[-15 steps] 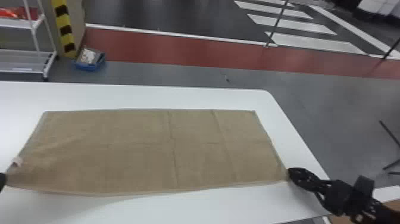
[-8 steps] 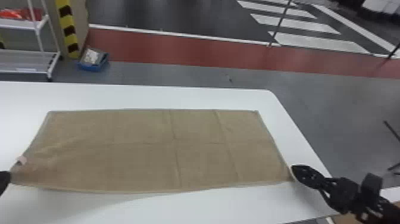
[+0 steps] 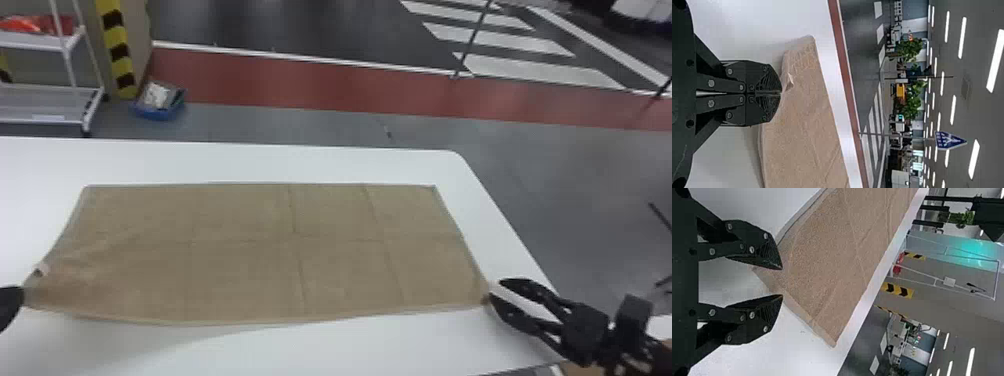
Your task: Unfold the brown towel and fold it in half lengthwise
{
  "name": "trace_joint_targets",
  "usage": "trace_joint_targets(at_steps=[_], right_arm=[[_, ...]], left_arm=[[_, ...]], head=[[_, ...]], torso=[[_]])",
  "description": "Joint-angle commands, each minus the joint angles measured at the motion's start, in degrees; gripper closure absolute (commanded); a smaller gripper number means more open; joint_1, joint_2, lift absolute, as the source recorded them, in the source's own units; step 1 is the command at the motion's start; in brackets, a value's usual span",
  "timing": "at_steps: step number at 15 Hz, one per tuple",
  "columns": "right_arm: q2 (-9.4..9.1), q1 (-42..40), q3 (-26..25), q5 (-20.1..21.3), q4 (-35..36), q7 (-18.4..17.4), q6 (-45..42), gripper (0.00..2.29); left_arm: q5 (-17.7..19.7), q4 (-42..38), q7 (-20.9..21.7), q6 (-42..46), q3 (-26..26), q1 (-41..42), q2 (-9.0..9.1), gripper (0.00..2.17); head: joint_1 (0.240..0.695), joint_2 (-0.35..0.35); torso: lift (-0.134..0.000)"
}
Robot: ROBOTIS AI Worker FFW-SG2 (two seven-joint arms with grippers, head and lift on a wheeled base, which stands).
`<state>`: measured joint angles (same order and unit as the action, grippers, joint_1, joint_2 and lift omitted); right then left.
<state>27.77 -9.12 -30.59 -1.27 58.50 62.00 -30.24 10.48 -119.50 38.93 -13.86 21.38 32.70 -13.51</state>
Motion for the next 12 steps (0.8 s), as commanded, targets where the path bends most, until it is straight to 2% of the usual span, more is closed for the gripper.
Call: trace_joint_targets(at_steps=[1, 9, 11, 12], right_arm=[[0.00, -0.02, 0.09, 1.10, -0.58, -0.12, -0.03, 0.70], [-0.18, 0.33, 1.49, 3.21, -0.84, -0.48, 0.14, 0.71], [-0.09, 0.94, 1.93, 4.00, -0.14, -0.48, 2.43, 1.06], [-0.09, 0.94, 1.93, 3.91, 0.30, -0.48, 2.60, 1.12]], left_arm=[[-0.02, 0.24, 0.00, 0.01, -0.03, -0.18, -0.11, 1.33], [0.07, 0.85, -0.09, 0.89, -0.38, -0.53, -0.02, 1.33], [-0.02, 1.03, -0.09, 0.89, -0.29, -0.53, -0.02, 1.33], [-0.02, 0.94, -0.09, 0.89, -0.29, -0.53, -0.02, 1.33]], head=[[0.695, -0.265], [0.695, -0.258], [0.695, -0.252], [0.695, -0.250]], torso=[[-0.125], [-0.125], [-0.125], [-0.125]])
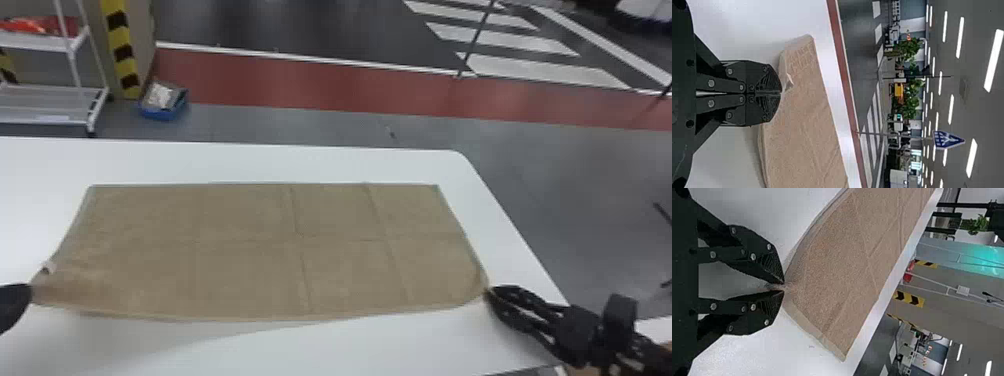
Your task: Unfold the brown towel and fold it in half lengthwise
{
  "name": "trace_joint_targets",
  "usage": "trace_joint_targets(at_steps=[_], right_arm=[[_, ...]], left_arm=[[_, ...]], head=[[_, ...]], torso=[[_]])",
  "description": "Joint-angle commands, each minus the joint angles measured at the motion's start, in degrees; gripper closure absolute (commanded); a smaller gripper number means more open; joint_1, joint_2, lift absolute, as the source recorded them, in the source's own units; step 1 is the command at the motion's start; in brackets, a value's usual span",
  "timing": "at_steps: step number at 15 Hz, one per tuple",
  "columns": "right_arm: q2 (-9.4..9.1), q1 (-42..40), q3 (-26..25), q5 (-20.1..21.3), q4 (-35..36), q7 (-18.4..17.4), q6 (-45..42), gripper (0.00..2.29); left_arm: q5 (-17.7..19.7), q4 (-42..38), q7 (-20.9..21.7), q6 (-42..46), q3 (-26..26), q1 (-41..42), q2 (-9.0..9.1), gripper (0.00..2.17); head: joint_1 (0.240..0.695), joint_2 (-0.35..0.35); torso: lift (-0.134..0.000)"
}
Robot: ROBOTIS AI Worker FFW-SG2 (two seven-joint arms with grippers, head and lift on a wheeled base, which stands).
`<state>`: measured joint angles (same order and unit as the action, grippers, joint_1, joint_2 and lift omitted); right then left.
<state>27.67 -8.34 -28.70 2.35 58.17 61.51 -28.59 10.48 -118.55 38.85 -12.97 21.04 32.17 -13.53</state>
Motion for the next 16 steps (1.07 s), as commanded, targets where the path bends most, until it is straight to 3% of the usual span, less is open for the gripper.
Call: trace_joint_targets(at_steps=[1, 6, 9, 11, 14, 16], right_arm=[[-0.07, 0.08, -0.30, 0.20, 1.42, 0.28, 0.96, 1.12], [-1.30, -3.26, -3.91, -2.70, 10.20, 3.27, 5.71, 1.12], [-2.71, -5.63, -8.39, -3.31, 19.78, 7.40, 13.79, 1.12], [-2.53, -6.42, -11.55, -6.30, 24.09, 10.30, 18.54, 1.12], [-2.27, -2.82, -12.96, -7.62, 25.59, 11.71, 24.69, 1.12], [-2.18, 0.69, -11.20, -6.04, 25.59, 11.62, 27.85, 1.12]], left_arm=[[-0.02, -0.28, -0.09, 0.00, 0.06, 0.00, 0.09, 1.33], [-0.02, -5.20, -0.61, -3.16, 1.38, 0.97, 1.05, 1.33], [-0.02, -12.41, -0.61, -14.41, 4.72, 1.32, 1.76, 1.33], [0.33, -17.94, -0.44, -22.50, 7.53, 1.85, 2.37, 1.33], [-0.02, -23.39, 0.35, -36.39, 10.52, 1.14, 2.37, 1.33], [-1.43, -23.48, 0.18, -41.66, 10.34, -2.02, 2.37, 1.33]], head=[[0.695, -0.249], [0.695, -0.246], [0.695, -0.247], [0.695, -0.241], [0.695, -0.245], [0.695, -0.244]], torso=[[-0.125], [-0.125], [-0.125], [-0.125], [-0.125], [-0.125]])
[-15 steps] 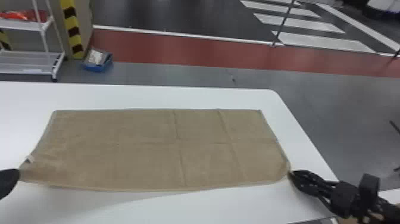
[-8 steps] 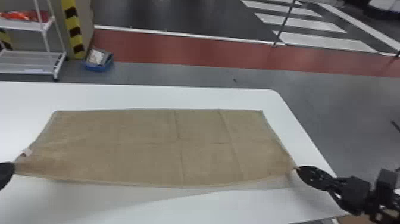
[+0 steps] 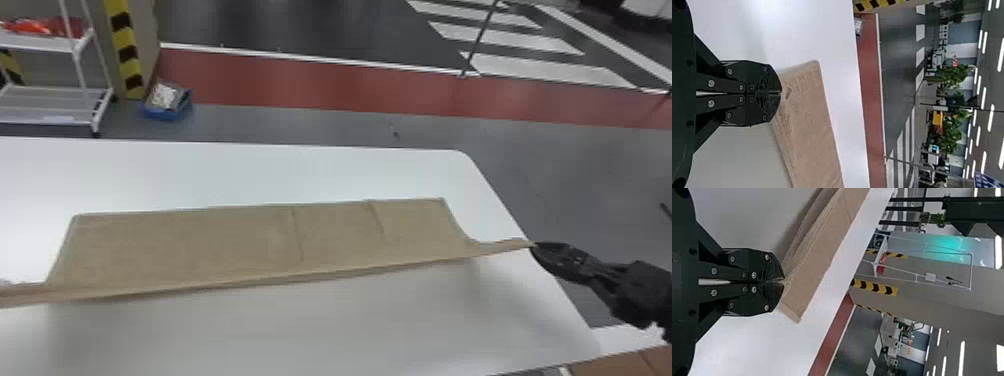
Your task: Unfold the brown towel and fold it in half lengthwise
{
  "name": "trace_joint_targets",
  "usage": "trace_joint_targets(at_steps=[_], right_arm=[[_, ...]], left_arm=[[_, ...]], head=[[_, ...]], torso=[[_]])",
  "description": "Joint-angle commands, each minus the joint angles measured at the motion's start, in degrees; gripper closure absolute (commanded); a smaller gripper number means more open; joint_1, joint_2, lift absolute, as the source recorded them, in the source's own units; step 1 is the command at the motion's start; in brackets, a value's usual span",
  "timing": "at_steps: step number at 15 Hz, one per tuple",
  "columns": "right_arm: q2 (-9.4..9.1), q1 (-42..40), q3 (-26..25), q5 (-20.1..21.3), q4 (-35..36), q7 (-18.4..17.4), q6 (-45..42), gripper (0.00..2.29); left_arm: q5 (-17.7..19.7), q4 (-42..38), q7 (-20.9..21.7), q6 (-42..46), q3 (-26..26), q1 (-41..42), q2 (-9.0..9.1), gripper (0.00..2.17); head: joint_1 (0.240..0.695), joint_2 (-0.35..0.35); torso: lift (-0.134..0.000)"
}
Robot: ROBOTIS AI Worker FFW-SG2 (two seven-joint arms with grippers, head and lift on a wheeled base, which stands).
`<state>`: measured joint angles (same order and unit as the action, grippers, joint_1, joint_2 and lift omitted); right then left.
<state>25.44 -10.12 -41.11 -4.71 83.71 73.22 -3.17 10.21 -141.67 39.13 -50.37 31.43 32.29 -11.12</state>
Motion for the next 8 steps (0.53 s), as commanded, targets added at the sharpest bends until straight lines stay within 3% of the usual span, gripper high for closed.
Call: trace_joint_targets(at_steps=[1, 4, 5, 8], right_arm=[[-0.12, 4.58, 2.79, 2.25, -0.39, -0.36, 2.78, 1.12], [-0.30, 11.09, 6.92, 5.50, -4.43, -1.76, 4.01, 1.12], [-0.21, 14.43, 8.06, 6.91, -7.68, -1.85, 4.19, 1.12], [2.25, 22.34, 12.46, 9.02, -16.91, -2.64, 3.49, 1.12]], left_arm=[[-3.36, 0.00, -0.20, -7.07, -1.20, -4.26, 0.05, 1.33], [-6.26, 4.39, -1.52, -8.13, -4.98, -11.02, -0.48, 1.33], [-8.81, 6.94, -2.31, -9.71, -7.70, -14.63, -0.83, 1.33], [-13.03, 12.65, -4.59, -10.77, -14.47, -21.75, -1.62, 1.33]], head=[[0.695, -0.240], [0.695, -0.190], [0.695, -0.179], [0.695, -0.152]], torso=[[-0.125], [-0.125], [-0.125], [-0.125]])
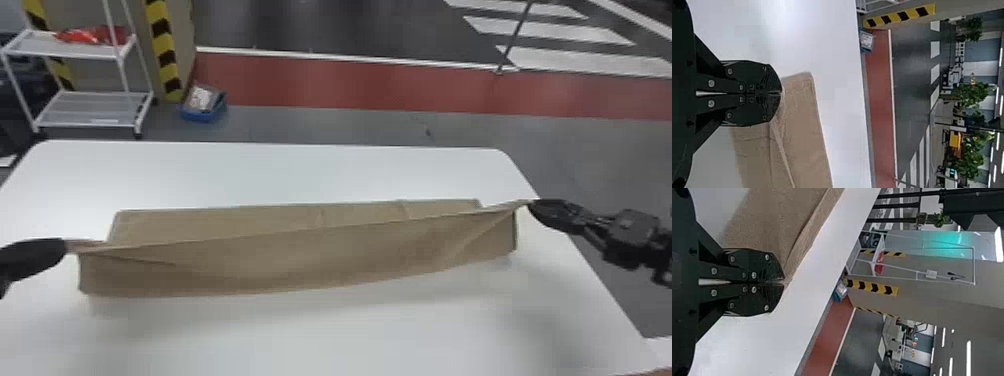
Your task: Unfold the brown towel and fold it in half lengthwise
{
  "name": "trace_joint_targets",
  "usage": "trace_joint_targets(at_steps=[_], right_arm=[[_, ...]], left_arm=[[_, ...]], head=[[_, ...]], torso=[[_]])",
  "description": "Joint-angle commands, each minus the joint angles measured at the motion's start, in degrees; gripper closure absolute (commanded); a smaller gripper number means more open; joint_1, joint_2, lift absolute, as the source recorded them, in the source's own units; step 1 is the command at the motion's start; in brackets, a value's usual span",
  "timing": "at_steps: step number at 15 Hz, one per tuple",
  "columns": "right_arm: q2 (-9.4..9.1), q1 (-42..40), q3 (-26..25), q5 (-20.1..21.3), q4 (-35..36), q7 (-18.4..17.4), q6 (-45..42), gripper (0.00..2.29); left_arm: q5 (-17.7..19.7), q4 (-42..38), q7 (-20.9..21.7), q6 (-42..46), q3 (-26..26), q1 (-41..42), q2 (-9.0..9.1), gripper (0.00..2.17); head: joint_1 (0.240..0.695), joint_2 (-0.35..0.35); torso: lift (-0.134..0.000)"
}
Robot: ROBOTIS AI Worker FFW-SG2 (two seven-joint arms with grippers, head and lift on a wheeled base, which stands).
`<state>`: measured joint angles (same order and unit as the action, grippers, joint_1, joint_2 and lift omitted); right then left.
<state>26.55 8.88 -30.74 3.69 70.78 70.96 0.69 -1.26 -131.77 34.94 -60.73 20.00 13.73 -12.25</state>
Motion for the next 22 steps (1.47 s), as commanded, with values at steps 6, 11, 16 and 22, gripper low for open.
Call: trace_joint_targets(at_steps=[6, 11, 16, 22], right_arm=[[2.02, 12.83, 10.44, 3.43, -17.61, -4.60, -6.00, 1.12], [1.76, 14.50, 12.46, 3.78, -19.81, -5.92, -6.88, 1.12], [2.99, 15.20, 10.62, 2.11, -19.81, -5.22, -6.52, 1.12], [3.60, 16.52, 10.71, 2.55, -19.81, -5.48, -5.82, 1.12]], left_arm=[[-5.78, 15.75, -2.95, -0.23, -10.86, -13.90, -1.28, 1.33], [-6.39, 20.85, -4.44, 0.47, -13.06, -17.77, -1.37, 1.33], [-5.60, 19.44, -3.74, -0.23, -11.83, -18.65, -2.51, 1.33], [-6.65, 20.50, -4.01, -3.04, -14.46, -22.61, -2.86, 1.33]], head=[[0.695, -0.149], [0.695, -0.130], [0.695, -0.129], [0.695, -0.144]], torso=[[-0.125], [-0.125], [-0.125], [-0.125]])
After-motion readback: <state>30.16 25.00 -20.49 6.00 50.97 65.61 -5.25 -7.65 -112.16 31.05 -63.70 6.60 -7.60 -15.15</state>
